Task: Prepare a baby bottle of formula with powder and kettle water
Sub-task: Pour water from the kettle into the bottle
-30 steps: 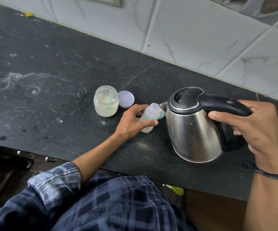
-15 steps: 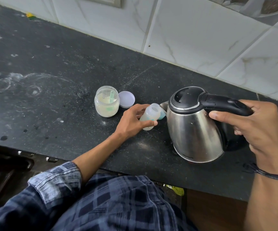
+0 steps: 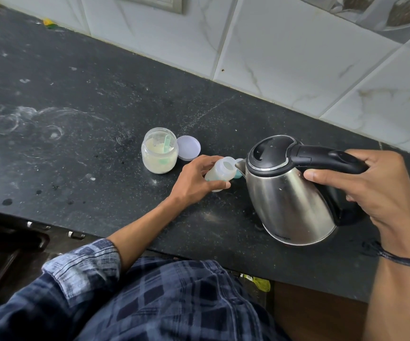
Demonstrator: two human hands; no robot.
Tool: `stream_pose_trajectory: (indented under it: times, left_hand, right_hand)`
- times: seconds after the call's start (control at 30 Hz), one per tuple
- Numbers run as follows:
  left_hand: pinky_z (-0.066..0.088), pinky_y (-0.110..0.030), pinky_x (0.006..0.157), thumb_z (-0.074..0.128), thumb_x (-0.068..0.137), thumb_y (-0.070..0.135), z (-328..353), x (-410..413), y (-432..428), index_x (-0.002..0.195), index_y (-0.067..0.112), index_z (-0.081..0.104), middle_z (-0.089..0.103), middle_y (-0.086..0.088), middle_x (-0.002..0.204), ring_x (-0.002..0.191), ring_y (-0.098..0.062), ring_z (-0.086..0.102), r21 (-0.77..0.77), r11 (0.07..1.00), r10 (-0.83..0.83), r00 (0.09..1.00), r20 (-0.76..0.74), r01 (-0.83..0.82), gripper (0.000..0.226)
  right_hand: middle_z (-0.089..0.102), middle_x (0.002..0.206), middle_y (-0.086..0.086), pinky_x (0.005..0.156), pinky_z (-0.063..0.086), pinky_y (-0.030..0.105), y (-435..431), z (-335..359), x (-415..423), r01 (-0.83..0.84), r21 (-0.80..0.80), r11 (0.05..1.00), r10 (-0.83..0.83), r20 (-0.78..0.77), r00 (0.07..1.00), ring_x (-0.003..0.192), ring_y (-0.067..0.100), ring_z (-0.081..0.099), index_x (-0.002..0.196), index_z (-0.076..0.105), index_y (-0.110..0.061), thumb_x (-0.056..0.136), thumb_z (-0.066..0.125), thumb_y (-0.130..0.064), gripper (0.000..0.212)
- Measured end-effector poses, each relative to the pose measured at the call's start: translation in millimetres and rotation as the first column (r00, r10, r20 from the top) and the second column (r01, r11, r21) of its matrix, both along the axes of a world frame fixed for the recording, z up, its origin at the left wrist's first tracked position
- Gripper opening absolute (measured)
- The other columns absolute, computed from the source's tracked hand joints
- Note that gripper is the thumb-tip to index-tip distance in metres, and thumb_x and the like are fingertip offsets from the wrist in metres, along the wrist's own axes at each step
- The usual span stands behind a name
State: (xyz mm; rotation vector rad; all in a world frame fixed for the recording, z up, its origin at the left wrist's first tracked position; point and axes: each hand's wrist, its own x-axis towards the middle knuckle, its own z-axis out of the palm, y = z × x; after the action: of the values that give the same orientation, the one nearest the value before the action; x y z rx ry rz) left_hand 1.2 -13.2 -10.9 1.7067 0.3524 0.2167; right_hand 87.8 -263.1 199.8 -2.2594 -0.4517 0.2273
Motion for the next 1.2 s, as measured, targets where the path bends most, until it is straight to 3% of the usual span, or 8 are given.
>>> stream_pose_trajectory:
  times: [0.2,0.4,0.57,0.73,0.9,1.2]
  left_hand:
    - [0.05,-0.023,0.101,0.095,0.067,0.031,-2.2,-0.2,-1.0,0.112,0.056,0.065,0.069,0.017,0.122,0.113,0.002,0.065,0.012,0.999,-0.033,0.999,-0.005,0.033,0.059]
    - [0.052,-0.042,0.105,0.093,0.066,0.036,-1.4,-2.7,-1.0,0.115,0.056,0.064,0.066,0.02,0.119,0.114,-0.006,0.065,0.04,0.998,-0.045,0.999,-0.024,0.046,0.061]
    - [0.052,-0.046,0.104,0.092,0.066,0.038,-1.7,-2.9,-0.8,0.116,0.053,0.063,0.067,0.018,0.12,0.114,-0.009,0.065,0.046,0.998,-0.05,0.998,-0.03,0.051,0.06]
    - [0.051,-0.046,0.105,0.093,0.069,0.033,-4.8,-2.5,-0.6,0.123,0.043,0.068,0.067,0.016,0.122,0.115,-0.01,0.065,0.047,0.997,-0.061,0.997,-0.046,0.064,0.061]
    - [0.051,-0.046,0.105,0.093,0.071,0.03,-5.7,-2.0,-0.8,0.127,0.036,0.069,0.067,0.013,0.122,0.116,-0.012,0.065,0.051,0.996,-0.072,0.996,-0.05,0.075,0.062]
    - [0.052,-0.046,0.104,0.093,0.071,0.029,-6.7,-0.9,-0.4,0.128,0.035,0.069,0.067,0.013,0.12,0.116,-0.012,0.066,0.047,0.996,-0.08,0.996,-0.042,0.082,0.062]
  right_hand:
    - [0.049,0.054,-0.009,0.058,0.036,0.029,2.0,1.8,2.9,0.016,-0.106,0.994,-0.012,0.034,0.999,0.052,0.008,0.043,0.078,0.074,-0.013,0.047,0.093,-0.066,0.064]
    - [0.042,0.047,-0.011,0.045,0.029,0.021,9.3,8.0,1.9,-0.002,-0.175,0.985,0.009,0.043,0.999,0.043,0.005,0.037,0.071,0.069,-0.011,0.047,0.092,-0.065,0.063]
    - [0.048,0.045,-0.011,0.04,0.03,0.015,11.7,9.6,1.7,-0.025,-0.211,0.977,0.034,0.039,0.999,0.04,0.003,0.041,0.071,0.072,-0.016,0.055,0.098,-0.053,0.047]
    - [0.053,0.05,-0.007,0.047,0.034,0.023,14.1,10.5,1.5,-0.027,-0.241,0.97,0.038,0.044,0.998,0.044,0.004,0.043,0.073,0.073,-0.013,0.055,0.097,-0.055,0.052]
    - [0.052,0.049,-0.008,0.041,0.03,0.015,16.4,11.3,1.5,-0.027,-0.258,0.966,0.04,0.042,0.998,0.042,0.003,0.042,0.072,0.073,-0.012,0.054,0.097,-0.055,0.052]
    - [0.052,0.047,-0.01,0.039,0.03,0.012,17.4,10.1,3.8,-0.04,-0.258,0.965,0.054,0.046,0.997,0.041,0.002,0.043,0.07,0.072,-0.017,0.055,0.097,-0.056,0.048]
